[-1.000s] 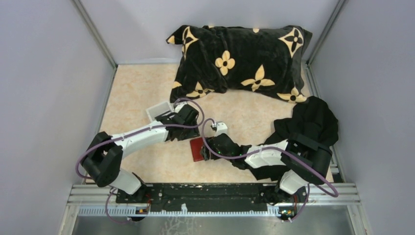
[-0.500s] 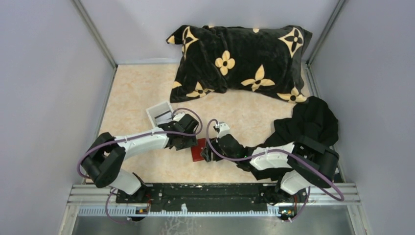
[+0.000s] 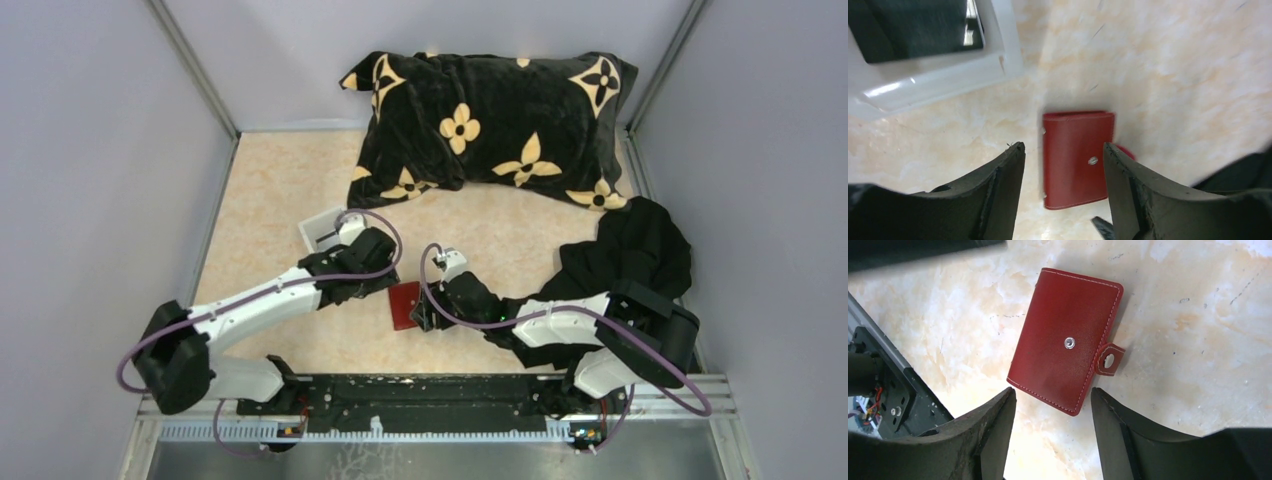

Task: Put the credit cards into the card holder
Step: Move the storage box to the center of the board.

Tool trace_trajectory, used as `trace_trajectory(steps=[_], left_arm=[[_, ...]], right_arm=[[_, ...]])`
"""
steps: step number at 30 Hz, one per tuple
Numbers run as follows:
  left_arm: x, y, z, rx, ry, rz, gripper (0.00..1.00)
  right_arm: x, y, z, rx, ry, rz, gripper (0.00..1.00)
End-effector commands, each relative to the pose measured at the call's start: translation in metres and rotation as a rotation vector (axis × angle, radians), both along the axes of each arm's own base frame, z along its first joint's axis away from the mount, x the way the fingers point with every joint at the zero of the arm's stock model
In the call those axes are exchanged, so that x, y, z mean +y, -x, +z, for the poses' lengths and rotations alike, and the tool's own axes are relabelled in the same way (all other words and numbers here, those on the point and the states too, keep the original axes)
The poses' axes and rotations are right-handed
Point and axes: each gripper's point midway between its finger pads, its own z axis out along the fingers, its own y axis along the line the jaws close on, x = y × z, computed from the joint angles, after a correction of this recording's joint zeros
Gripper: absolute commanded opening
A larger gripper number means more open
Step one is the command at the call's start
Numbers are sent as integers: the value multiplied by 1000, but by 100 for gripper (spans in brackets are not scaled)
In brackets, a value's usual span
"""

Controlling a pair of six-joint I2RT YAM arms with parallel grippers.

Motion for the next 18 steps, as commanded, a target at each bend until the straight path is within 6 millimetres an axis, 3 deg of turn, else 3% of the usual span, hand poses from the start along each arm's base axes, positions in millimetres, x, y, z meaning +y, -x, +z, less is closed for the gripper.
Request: trace_trajectory(steps=[1,4,7,11,18], left_arm=[[19,-30,59,-212,-33,105,67],[34,-43,79,-294,-134,110,78],[45,-56,87,-319,-256,85,90],[66,-75,75,-267,-333,115,92],[92,-92,55,-204,-371,189,91]], right_arm=[[15,-17,42,-99,-27,13,57],[17,-26,53,-129,1,0,57],[18,-31,58,-153,24,-5,57],[24,-36,56,-162,60,11,57],[43,-54,58,-207,98,36,57]])
